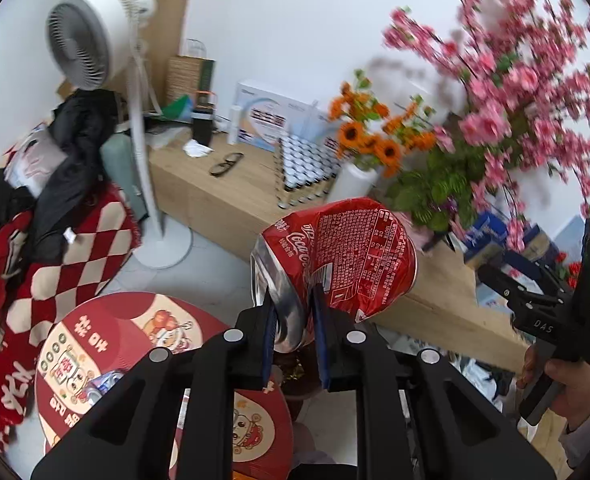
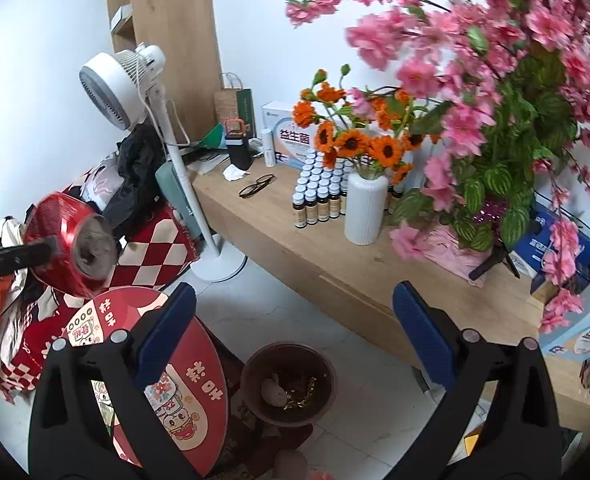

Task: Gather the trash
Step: 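Move the red can over the bin and open the left tool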

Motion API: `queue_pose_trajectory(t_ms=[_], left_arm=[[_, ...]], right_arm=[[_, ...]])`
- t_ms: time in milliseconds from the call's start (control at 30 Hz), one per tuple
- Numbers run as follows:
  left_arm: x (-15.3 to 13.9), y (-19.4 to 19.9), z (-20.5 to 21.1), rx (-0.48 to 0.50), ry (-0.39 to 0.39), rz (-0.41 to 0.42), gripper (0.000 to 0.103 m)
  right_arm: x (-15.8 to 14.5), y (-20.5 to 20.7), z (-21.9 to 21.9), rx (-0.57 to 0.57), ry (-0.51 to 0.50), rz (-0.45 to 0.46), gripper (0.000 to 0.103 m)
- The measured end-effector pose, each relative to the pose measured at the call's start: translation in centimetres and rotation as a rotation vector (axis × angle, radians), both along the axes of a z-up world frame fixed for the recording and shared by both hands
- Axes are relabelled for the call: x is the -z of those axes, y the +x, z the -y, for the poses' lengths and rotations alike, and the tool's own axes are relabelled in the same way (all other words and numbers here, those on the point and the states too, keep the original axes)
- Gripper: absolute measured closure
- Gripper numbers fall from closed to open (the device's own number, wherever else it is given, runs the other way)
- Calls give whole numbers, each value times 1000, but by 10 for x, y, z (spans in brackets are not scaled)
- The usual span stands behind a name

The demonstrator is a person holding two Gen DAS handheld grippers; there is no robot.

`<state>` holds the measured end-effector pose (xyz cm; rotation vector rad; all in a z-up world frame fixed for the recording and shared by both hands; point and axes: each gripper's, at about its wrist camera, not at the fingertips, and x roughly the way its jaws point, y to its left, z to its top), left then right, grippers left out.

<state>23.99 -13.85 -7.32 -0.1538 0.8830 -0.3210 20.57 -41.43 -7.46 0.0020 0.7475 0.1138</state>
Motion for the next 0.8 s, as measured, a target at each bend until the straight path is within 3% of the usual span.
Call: queue_pose_trajectory(t_ms=[633, 700, 733, 767, 800], left_arm=[[52, 59, 113, 208, 16, -122, 86], [54, 64, 120, 236, -7, -134, 75], [55, 66, 122, 235, 0, -129, 56], [53, 67, 124, 226, 11, -116, 48], [51, 67, 124, 219, 26, -97, 47]], right_arm=[[8, -12, 72, 104, -17, -39, 6], [8, -12, 74, 107, -20, -40, 6], [8, -11, 74, 107, -21, -41, 6], [8, -11, 74, 105, -23, -41, 6], [8, -12, 73, 102, -26, -42, 6]])
